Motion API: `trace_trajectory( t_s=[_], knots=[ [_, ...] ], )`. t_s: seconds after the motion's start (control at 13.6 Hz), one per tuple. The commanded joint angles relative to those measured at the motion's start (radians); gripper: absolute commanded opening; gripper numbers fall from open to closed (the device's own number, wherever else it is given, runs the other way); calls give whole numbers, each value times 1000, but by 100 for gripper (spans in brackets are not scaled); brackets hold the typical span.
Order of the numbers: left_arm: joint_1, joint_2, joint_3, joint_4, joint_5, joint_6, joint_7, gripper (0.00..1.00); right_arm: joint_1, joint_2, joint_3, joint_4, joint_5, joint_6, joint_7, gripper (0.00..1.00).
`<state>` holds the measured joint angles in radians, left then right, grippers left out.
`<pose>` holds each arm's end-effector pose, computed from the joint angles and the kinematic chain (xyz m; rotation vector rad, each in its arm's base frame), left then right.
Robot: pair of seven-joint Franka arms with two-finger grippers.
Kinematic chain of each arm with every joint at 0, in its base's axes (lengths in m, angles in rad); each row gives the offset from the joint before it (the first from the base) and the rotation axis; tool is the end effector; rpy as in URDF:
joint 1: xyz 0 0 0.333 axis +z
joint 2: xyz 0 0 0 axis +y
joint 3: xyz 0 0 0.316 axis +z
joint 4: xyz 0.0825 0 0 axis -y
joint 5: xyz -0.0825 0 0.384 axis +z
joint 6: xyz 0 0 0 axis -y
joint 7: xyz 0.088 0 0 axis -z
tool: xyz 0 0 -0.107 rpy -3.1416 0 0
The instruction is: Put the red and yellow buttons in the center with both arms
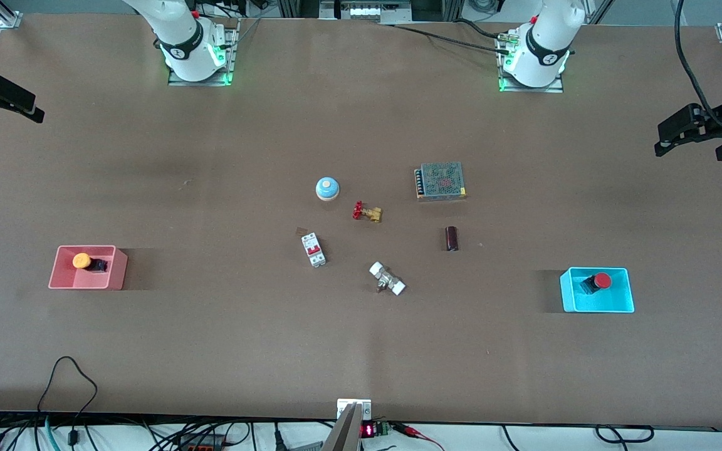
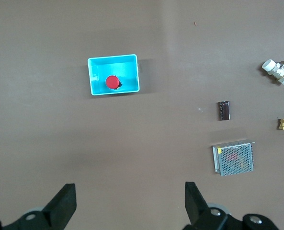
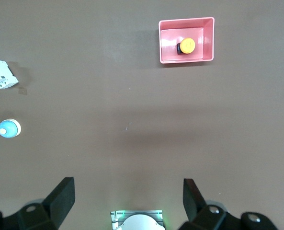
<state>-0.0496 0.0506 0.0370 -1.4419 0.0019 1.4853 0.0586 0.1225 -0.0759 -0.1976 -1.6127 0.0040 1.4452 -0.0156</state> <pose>0.5619 -0.0075 0.6491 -3.1360 0.1115 0.0114 0.5158 -0.0426 0.6345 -3.1140 0.0902 0.1436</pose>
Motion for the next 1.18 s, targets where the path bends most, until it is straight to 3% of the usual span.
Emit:
trace_trajectory(
  t_s=[0.0,0.44,0.89,1.11],
  knots=[
    [4,14,-3,28,9,-22,-10,100,-1,-30,4,-30,-13,1,14,100],
    [4,14,-5,31,9,-29,-11,100,-7,8,3,-24,-13,14,-3,100],
    [7,12,-5,17,9,-33,20,100,-17,198,-2,-26,-41,164,-4,100],
    [7,20,-3,-18,9,-31,18,100,-78,309,-2,-32,-81,323,-50,100]
  ],
)
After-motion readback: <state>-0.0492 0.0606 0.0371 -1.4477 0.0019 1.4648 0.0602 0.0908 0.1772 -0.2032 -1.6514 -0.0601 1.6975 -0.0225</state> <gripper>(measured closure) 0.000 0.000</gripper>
